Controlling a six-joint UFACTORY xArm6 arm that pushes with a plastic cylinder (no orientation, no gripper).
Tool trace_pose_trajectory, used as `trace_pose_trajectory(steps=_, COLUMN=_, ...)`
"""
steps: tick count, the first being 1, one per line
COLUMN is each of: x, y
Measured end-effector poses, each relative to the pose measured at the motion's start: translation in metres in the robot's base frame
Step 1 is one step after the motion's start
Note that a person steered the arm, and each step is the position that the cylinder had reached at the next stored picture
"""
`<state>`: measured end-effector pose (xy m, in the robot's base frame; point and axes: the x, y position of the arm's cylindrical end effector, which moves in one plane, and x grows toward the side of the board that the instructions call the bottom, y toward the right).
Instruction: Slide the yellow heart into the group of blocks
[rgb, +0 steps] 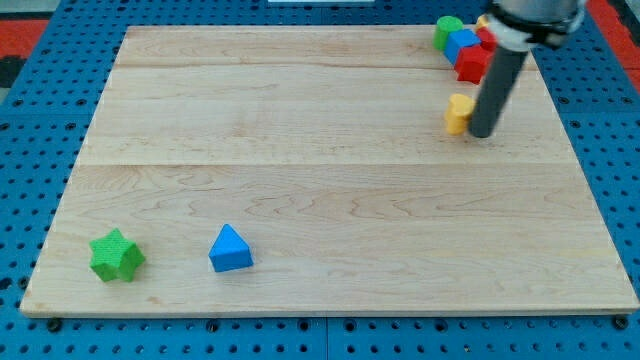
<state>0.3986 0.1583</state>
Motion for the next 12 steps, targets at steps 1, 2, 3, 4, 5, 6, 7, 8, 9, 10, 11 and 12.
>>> trace_pose_trajectory(steps=1, x=-0.002, y=-0.053)
trace_pose_trajectory(steps=2, x=-0.011, y=-0.055)
trace_pose_trajectory(steps=3, x=-0.026, y=-0.04)
trace_pose_trajectory(steps=4, x=-0.04, y=0.022)
trace_pose_trajectory(steps=5, x=-0.047, y=0.037)
trace_pose_trajectory(steps=6, x=-0.021, y=0.022)
trace_pose_trajectory(steps=7, x=0.009, y=0.029)
trace_pose_trajectory(steps=8, x=-0.009, y=0.054)
trace_pose_trajectory(steps=9, x=-0.057, y=0.06)
trace_pose_trajectory(steps=10, x=-0.068, y=0.061)
trace_pose_trajectory(steps=11, x=-0.035, y=0.061)
trace_pose_trajectory(steps=12, x=-0.03, y=0.082)
